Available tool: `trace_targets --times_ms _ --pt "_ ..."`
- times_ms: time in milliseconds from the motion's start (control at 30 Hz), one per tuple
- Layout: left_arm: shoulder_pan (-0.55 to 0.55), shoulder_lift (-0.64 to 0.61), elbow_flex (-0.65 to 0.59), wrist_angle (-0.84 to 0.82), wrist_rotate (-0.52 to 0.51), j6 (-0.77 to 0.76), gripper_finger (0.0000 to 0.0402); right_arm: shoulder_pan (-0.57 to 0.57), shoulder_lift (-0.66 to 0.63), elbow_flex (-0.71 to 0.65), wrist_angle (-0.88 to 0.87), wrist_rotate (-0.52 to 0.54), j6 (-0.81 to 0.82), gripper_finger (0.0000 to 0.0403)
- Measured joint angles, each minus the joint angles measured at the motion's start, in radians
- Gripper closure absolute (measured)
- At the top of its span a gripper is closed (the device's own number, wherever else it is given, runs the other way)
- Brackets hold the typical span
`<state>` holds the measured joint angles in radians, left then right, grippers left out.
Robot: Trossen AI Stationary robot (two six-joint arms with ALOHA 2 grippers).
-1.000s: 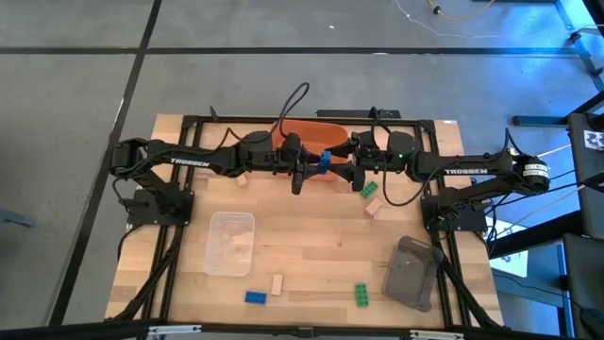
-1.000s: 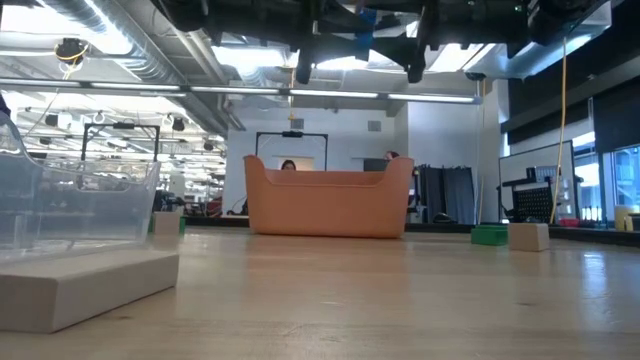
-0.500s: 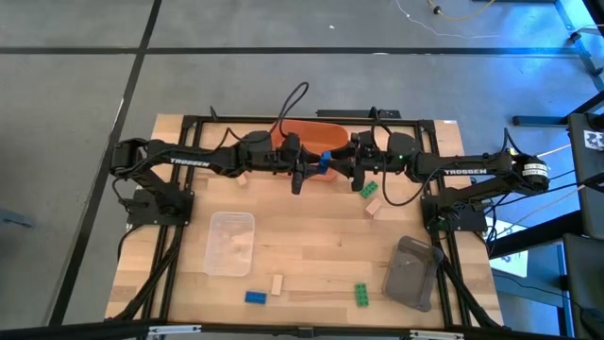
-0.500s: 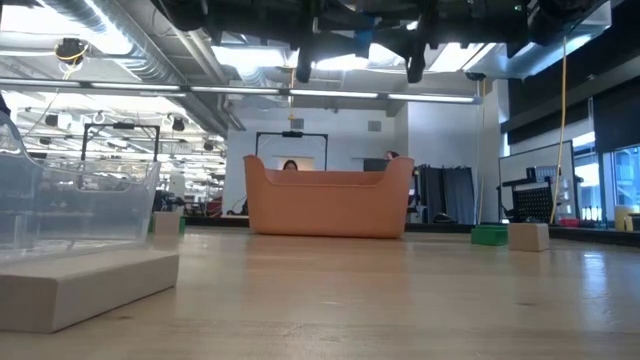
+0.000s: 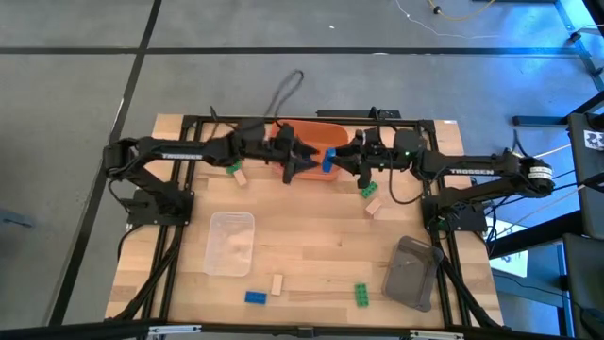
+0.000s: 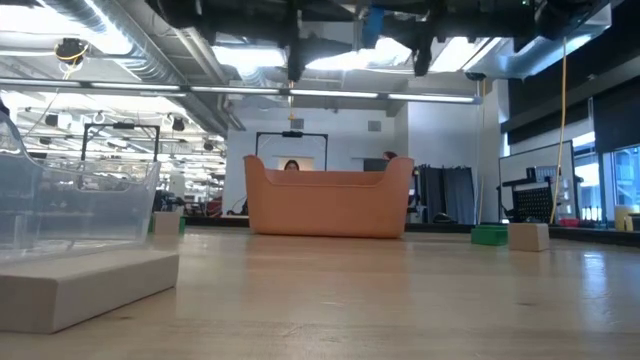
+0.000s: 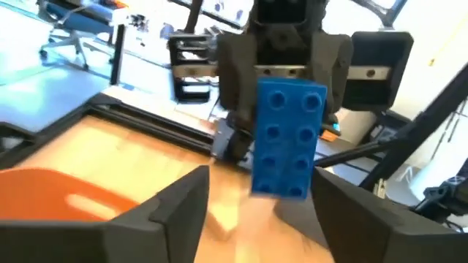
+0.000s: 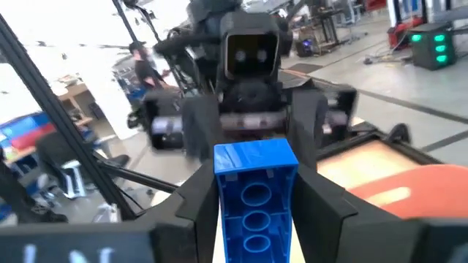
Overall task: Sort & place blocks by color
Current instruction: Put the top blue game piece into the orange bin
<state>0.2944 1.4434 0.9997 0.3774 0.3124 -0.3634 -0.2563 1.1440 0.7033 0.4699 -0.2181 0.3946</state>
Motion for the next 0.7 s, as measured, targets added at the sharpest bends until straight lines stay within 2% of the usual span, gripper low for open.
trace_targets --times_ms 200,300,533,700 --pt "0.113 -0.183 -0.001 -0.283 0.007 0.071 0.0159 -0.069 -0.148 0.000 -0.191 0.003 -0.061 0.0268" --pt "0.152 -0.281 -0.001 -0.348 -0.025 0.108 0.0159 -0.090 -0.216 0.000 -0.259 0.003 -0.064 0.0268" --pt "0.150 -0.497 -0.118 -0.290 -0.140 0.122 0.0158 -0.097 -0.289 0.000 -0.286 0.004 -0.064 0.0268" --pt "0.116 -0.569 -0.199 -0.249 -0.224 0.104 0.0158 -0.097 -0.284 0.000 -0.285 0.007 -0.064 0.0268"
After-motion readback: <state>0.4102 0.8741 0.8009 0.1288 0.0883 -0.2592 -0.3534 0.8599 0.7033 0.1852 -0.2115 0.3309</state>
